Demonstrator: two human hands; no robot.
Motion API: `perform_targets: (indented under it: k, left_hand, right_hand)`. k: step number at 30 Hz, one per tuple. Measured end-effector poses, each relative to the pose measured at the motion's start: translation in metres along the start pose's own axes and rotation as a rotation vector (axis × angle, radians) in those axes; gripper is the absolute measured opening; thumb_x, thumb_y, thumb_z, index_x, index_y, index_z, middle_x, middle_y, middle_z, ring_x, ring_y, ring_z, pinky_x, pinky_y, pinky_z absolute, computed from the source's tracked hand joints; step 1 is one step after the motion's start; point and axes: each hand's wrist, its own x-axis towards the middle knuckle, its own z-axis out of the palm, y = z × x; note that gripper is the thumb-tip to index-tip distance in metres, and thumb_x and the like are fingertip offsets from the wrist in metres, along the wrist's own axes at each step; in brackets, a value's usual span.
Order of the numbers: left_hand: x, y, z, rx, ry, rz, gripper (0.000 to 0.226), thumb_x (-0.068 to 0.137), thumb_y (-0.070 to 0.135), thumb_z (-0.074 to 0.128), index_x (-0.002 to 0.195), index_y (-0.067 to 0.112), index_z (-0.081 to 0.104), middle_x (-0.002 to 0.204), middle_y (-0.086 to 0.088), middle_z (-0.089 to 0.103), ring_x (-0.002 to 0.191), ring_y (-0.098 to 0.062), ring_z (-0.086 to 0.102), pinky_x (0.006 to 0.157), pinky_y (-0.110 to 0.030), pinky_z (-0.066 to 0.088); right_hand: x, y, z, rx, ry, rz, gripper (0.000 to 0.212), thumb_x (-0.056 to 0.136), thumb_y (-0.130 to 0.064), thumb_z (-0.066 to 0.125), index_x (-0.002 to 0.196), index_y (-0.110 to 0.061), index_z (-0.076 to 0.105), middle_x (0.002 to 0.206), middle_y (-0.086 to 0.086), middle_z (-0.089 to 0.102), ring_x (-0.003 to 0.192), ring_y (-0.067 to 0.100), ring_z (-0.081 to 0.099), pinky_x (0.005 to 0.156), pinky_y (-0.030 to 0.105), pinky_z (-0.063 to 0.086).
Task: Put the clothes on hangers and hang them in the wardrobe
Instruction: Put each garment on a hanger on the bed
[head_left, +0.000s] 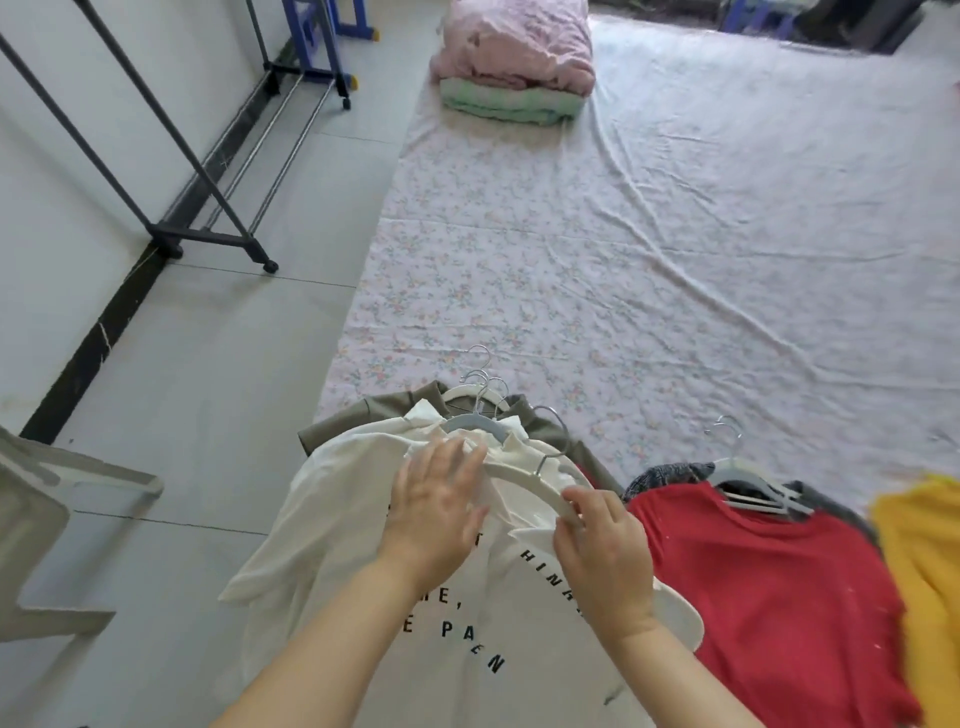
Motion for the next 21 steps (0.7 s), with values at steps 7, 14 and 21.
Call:
perform_targets:
  k: [7, 14, 21]
  left_hand:
    - [-0.050, 0.050, -0.024, -0.115, 0.079, 0.167, 0.045, 0.091, 0.043, 0.041, 0.127, 0.018, 0.054, 0.131, -0.005, 0.050, 0.128, -0.026, 0.040, 0.110, -0.046, 0.018]
    - [-0.124, 0.151, -0.023, -0.207, 0.273, 0.399, 0.022, 0.082, 0.029, 0.050, 0.100, 0.020, 0.059, 0.094, -0.008, 0.063, 0.096, -0.020, 0.049, 0.085, -0.056, 0.045]
    - [-0.229, 0.277, -0.006, -0.228, 0.200, 0.622, 0.015, 0.083, 0.031, 0.044, 0.094, 0.024, 0.051, 0.082, -0.008, 0.063, 0.073, -0.031, 0.057, 0.073, -0.041, 0.047]
  right_hand:
    - [-0.058, -0.014, -0.092, 0.038, 0.086, 0.118, 0.035, 0.062, 0.003, 0.079, 0.090, -0.015, 0.067, 0.080, -0.005, 0.063, 0.061, 0.015, 0.062, 0.045, 0.025, 0.047]
    - [-0.160, 0.002, -0.187, 0.063, 0.204, 0.256, 0.027, 0.071, -0.003, 0.074, 0.093, -0.017, 0.066, 0.083, -0.010, 0.059, 0.064, 0.011, 0.059, 0.051, 0.027, 0.049]
    - [-0.292, 0.041, -0.303, 0.005, 0.358, 0.319, 0.029, 0.074, -0.010, 0.074, 0.098, -0.024, 0.064, 0.087, -0.013, 0.060, 0.073, 0.002, 0.054, 0.059, 0.016, 0.045]
